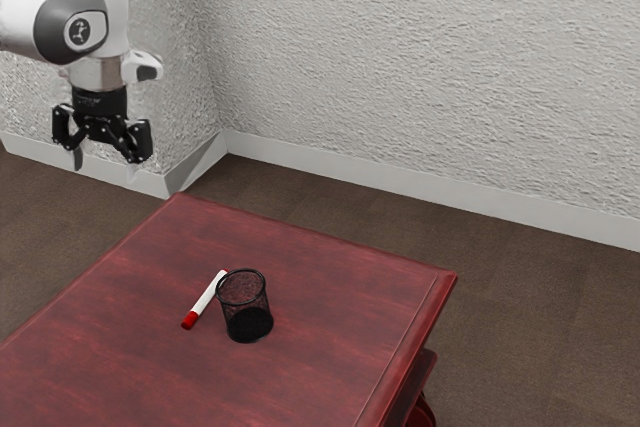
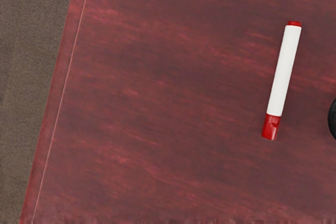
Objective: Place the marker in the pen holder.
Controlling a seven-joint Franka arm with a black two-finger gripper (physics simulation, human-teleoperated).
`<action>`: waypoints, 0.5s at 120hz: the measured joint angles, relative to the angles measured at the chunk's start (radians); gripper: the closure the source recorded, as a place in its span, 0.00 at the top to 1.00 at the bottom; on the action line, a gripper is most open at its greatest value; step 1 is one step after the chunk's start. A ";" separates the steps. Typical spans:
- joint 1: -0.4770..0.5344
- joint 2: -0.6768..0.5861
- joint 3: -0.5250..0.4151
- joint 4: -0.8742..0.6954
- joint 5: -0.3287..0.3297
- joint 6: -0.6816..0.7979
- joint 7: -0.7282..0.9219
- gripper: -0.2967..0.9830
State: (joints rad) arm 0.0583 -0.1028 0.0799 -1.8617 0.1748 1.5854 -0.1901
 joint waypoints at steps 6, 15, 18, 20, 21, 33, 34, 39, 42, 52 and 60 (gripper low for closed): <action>0.013 0.001 0.000 -0.062 -0.002 0.029 -0.003 0.77; 0.017 0.021 0.000 -0.133 -0.006 0.090 -0.006 0.77; 0.017 0.037 0.000 -0.146 -0.007 0.113 -0.007 0.77; 0.016 0.049 0.000 -0.151 -0.008 0.128 -0.008 0.77; 0.016 0.056 0.000 -0.154 -0.009 0.137 -0.008 0.77; 0.012 0.135 0.001 -0.160 -0.028 0.228 -0.006 0.77; 0.011 0.141 0.001 -0.160 -0.030 0.235 -0.006 0.77; 0.010 0.167 0.000 -0.158 -0.039 0.264 -0.005 0.77; 0.009 0.181 0.000 -0.155 -0.043 0.280 -0.004 0.77; 0.010 0.220 0.001 -0.140 -0.053 0.330 0.002 0.77; 0.011 0.250 0.000 -0.125 -0.062 0.360 0.008 0.77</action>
State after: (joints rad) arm 0.0696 0.1468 0.0800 -1.9872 0.1127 1.9450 -0.1821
